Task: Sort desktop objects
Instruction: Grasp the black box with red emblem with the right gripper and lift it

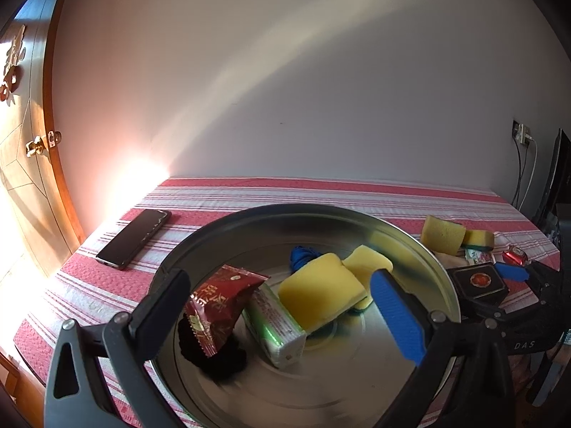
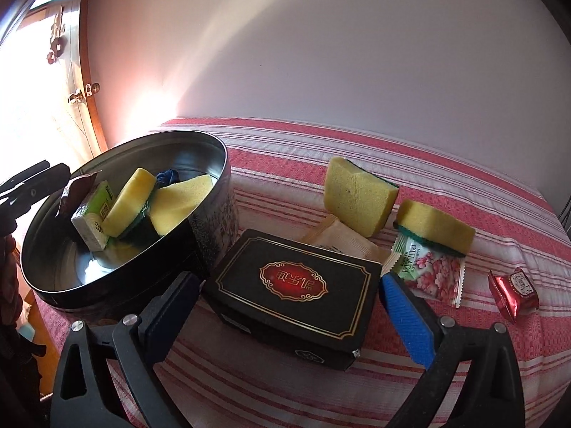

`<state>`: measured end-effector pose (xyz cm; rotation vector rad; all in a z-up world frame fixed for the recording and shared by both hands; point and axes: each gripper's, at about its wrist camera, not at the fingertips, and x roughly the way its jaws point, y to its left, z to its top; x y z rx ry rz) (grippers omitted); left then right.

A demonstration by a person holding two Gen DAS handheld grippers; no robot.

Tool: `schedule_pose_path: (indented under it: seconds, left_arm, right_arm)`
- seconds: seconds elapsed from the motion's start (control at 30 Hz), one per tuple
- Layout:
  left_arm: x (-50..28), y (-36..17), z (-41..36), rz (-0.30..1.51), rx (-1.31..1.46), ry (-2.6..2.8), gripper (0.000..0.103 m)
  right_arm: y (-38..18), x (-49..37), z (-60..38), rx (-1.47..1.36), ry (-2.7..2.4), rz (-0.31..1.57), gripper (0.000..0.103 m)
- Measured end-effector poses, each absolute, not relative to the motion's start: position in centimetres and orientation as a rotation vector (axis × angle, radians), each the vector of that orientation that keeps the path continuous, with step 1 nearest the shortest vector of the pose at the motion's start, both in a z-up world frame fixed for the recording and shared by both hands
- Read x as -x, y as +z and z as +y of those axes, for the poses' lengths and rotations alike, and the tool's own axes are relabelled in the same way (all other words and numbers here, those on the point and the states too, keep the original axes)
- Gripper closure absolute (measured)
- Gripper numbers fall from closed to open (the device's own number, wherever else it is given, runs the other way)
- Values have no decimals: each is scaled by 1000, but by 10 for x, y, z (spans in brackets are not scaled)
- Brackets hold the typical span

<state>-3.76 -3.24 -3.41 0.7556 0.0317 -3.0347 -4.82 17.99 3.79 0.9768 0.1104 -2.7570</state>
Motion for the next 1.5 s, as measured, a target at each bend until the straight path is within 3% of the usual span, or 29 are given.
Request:
schedule_pose_path:
  seconds: [0.27, 0.83, 1.0, 1.27, 1.5]
  left_arm:
    - [35, -35, -21, -11, -752, -3048, 1]
    - [30, -34, -11, -20, -741, -3072, 1]
    - [27, -36, 6, -48, -754, -3100, 1]
    - [31, -21, 55, -150, -743, -3189, 1]
    - [71, -14, 116, -306, -949, -3283, 0]
  right_arm:
    - [36, 45, 181, -1042, -2764, 20, 1]
    - [24, 59, 165, -1119, -2851, 86, 1]
    - [28, 52, 184, -1029, -2755, -73, 4]
    - [44, 14, 208, -841, -2820, 20, 4]
    - [48, 12, 281, -802, -2973, -108, 4]
